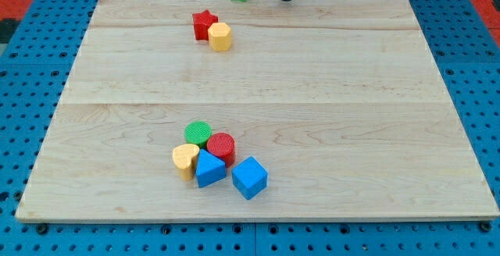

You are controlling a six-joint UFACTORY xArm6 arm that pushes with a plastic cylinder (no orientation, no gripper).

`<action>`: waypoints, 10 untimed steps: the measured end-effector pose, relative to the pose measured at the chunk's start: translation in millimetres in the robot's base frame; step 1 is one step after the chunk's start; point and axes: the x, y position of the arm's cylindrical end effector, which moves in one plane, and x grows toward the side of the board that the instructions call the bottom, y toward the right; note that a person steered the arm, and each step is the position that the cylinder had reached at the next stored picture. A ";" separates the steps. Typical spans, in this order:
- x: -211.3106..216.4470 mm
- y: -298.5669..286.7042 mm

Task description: Slide the yellow hexagon and red star to the top center

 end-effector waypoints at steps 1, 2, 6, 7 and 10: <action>0.3 -14.4; 2.0 -60.9; 134.8 18.4; 165.7 -32.9; 79.0 -108.8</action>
